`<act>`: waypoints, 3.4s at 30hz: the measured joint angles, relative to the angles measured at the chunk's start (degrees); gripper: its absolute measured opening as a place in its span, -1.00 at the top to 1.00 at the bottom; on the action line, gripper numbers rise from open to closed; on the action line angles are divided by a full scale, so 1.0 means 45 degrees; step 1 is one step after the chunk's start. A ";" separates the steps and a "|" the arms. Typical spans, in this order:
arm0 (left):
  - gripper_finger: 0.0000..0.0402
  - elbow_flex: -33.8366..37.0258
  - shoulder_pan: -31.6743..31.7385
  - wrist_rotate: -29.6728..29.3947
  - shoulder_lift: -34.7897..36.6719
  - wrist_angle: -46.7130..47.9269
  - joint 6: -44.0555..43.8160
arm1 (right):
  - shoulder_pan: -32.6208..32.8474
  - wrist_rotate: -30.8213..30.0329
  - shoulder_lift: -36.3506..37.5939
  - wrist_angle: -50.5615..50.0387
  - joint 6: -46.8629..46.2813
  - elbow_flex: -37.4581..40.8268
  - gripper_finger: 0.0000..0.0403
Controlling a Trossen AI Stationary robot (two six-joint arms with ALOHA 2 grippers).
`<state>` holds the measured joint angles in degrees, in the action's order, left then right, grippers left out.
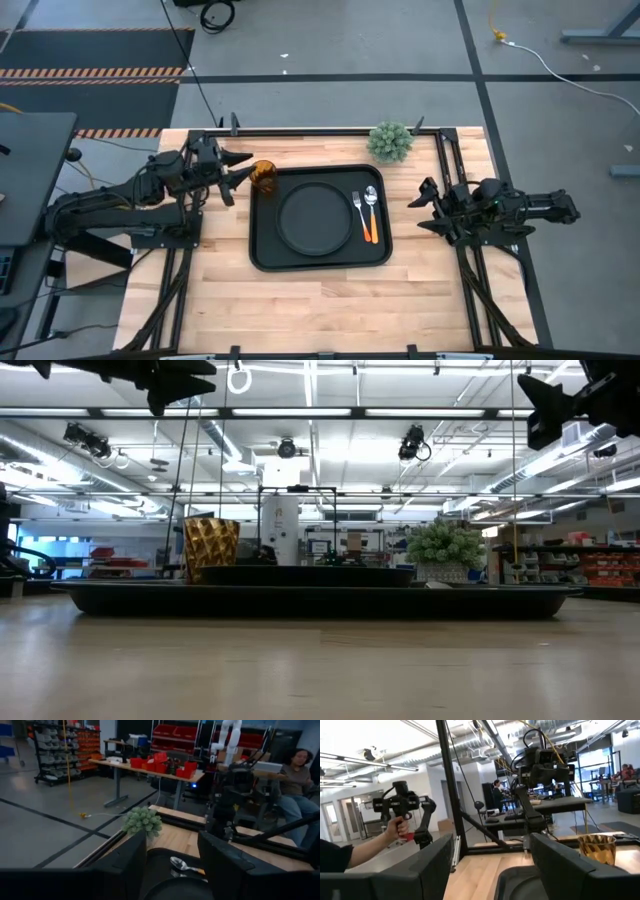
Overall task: Pick and place plate/cup/fork/spoon on tray
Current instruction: Return to Home Position
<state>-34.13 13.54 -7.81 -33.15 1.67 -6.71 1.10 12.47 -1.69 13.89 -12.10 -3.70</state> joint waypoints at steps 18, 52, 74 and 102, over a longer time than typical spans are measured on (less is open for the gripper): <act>0.09 0.6783 0.1646 -0.0415 -0.0030 -0.9412 -0.1103 | 0.2032 -0.4387 -0.0010 -0.1913 -0.1187 -0.0002 -0.33; 0.09 0.7484 0.2608 0.1946 0.0708 -0.8768 -0.2699 | 0.2891 -0.4832 -0.0063 -0.1393 -0.1110 0.0729 -0.33; 0.09 0.7494 0.2839 0.1607 0.0785 -1.0708 -0.2856 | 0.2886 -0.4831 -0.0063 -0.1892 -0.1739 0.0729 -0.33; 0.09 0.7494 0.7476 0.6890 0.4153 -0.9344 -0.4145 | 0.2920 -0.4081 -0.0063 -0.1962 -0.3051 0.0729 -0.33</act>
<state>-0.40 47.18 23.20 -14.46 -40.37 -25.36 14.24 -5.90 -1.98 5.06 -25.83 -0.43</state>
